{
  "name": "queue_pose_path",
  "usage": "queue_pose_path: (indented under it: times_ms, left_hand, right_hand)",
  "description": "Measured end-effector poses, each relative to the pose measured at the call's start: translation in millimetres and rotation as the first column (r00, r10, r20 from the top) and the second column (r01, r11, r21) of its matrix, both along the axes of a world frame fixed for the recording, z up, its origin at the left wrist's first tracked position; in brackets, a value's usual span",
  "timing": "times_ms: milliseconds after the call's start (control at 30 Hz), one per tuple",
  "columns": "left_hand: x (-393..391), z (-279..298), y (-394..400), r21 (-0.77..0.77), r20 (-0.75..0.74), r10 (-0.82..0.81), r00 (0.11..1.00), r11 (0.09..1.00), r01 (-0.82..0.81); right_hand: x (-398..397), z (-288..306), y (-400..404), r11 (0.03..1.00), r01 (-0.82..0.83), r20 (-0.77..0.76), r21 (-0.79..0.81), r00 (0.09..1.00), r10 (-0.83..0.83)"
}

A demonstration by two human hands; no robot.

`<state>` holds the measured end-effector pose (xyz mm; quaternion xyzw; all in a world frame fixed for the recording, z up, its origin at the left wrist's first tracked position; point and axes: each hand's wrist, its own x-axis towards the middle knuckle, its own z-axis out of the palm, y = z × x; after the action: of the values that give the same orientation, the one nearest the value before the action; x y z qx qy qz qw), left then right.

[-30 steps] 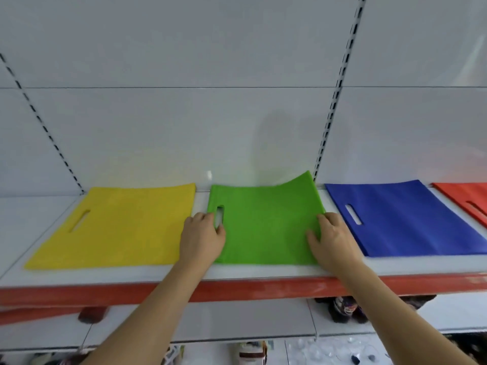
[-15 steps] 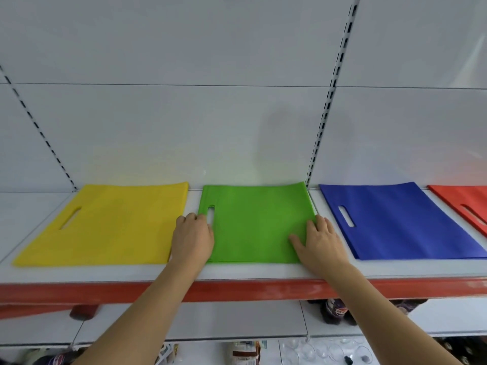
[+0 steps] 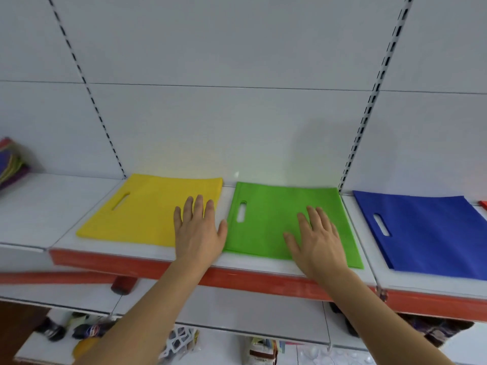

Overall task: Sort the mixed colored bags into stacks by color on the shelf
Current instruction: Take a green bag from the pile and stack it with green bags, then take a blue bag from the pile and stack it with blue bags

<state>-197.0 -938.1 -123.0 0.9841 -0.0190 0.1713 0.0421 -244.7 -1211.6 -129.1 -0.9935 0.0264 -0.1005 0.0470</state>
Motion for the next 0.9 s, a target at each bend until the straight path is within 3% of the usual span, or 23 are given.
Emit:
queue_pose_path:
  times_ms: [233, 667, 900]
  left_hand:
    - [-22.6, 9.7, 87.2, -0.025, 0.001, 0.059, 0.998, 0.998, -0.059]
    - [-89.2, 21.1, 351.4, -0.051, 0.002, 0.230, 0.973, 0.972, -0.230]
    - [-85.2, 11.6, 464.5, -0.077, -0.026, 0.368, 0.930, 0.926, -0.369]
  right_hand:
    - [4.2, 17.8, 100.3, 0.991, -0.133, 0.050, -0.029, 0.990, 0.135]
    - [-7.3, 12.8, 383.5, 0.927, -0.373, 0.032, -0.023, 0.927, 0.374]
    - [31.8, 18.8, 513.1, 0.867, -0.497, 0.065, -0.043, 0.864, 0.499]
